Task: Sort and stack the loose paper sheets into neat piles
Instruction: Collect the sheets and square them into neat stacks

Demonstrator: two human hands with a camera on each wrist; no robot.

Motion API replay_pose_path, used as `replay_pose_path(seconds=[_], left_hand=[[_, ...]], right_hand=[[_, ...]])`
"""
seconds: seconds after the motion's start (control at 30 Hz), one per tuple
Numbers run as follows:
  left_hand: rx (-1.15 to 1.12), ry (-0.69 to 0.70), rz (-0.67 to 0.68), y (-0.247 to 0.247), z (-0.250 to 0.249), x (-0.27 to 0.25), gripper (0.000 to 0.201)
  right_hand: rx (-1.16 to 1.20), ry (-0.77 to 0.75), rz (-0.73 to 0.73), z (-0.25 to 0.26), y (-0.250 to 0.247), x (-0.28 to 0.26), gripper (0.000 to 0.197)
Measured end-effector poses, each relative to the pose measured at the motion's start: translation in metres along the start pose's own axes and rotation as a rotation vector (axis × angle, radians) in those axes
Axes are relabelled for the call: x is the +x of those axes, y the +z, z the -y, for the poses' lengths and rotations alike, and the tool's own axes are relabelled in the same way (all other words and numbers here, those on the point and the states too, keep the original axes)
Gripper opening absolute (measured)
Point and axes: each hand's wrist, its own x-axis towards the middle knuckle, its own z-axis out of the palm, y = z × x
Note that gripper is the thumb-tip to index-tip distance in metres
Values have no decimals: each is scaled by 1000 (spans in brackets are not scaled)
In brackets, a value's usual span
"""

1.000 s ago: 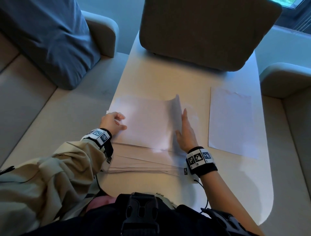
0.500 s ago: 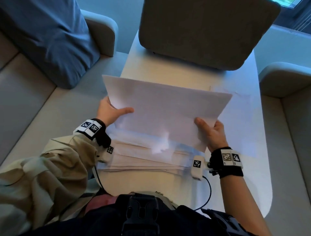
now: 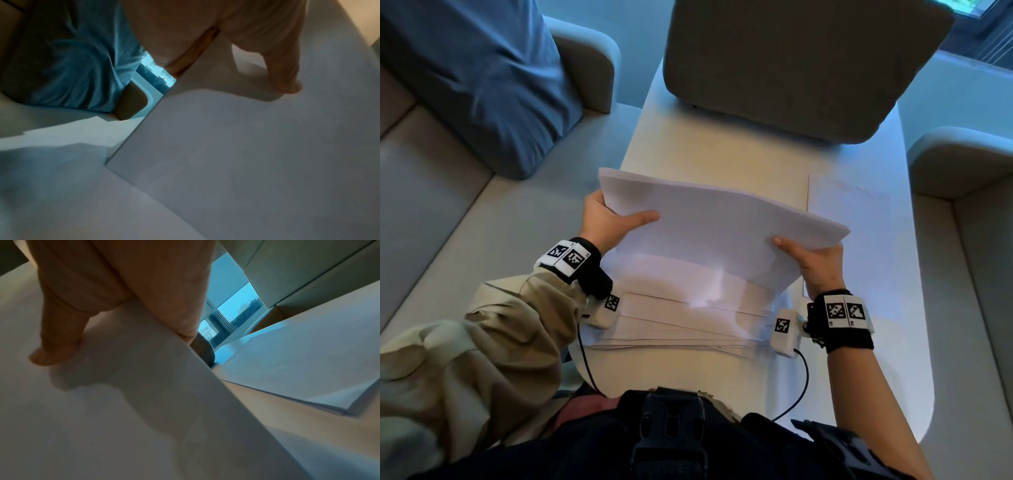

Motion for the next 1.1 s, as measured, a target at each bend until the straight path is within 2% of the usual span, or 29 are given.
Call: replay_pose_path(seconds=[0.17,0.27,0.37,0.47,0.53,0.6,0.63,0.77,0.93,1.0,1.1], left_hand=[[-28,37,-24,1,-10,6,33],[9,5,15,-1,3,8,34],[112,-89,68,-4,33,10,31],[303,-155,134,-8,62,10,39],[460,-157,150,-9,77,10,39],[510,-153,169,-9,86,12,33],[523,-148,180,-9,86,10,23],[633,-32,193,-7,84,8,40],[651,-21,204,-7,85,8,31],[650,-16,210,-7,85,7,28],[650,-21,204,-7,86,7,27]], right_hand=[[49,-61,-13,8,4,2,34],[-3,-26,2,-1,4,6,36],[-170,72,31,-22,3,10,36],[-307,140,37,-37,4,11,28],[-287,181,15,-42,4,12,19],[-246,225,-17,-44,3,14,24],[-217,246,-52,-45,1,16,29],[12,308,-300,-38,-18,21,42],[293,381,-550,-41,-61,24,51],[350,411,-613,-48,-74,24,47],[370,481,-651,-59,-81,23,23]])
